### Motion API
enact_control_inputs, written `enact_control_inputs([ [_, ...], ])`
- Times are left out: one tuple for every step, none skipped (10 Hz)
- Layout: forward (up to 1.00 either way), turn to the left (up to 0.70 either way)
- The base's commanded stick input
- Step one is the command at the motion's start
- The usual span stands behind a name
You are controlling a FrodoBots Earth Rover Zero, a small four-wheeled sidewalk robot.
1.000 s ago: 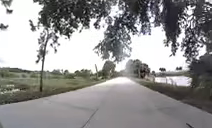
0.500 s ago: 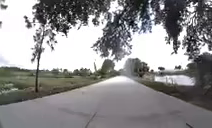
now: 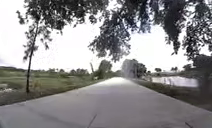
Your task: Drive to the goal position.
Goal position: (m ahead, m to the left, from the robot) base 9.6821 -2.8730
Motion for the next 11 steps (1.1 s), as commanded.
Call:
enact_control_inputs([
  [0.6,-0.14],
  [0.6,-0.14],
  [0.6,-0.14],
  [0.6,-0.14],
  [0.6,-0.14],
  [0.6,-0.14],
  [0.6,-0.14],
  [0.6,-0.14],
  [0.6,-0.14],
  [0.6,-0.14],
  [0.6,-0.14],
])
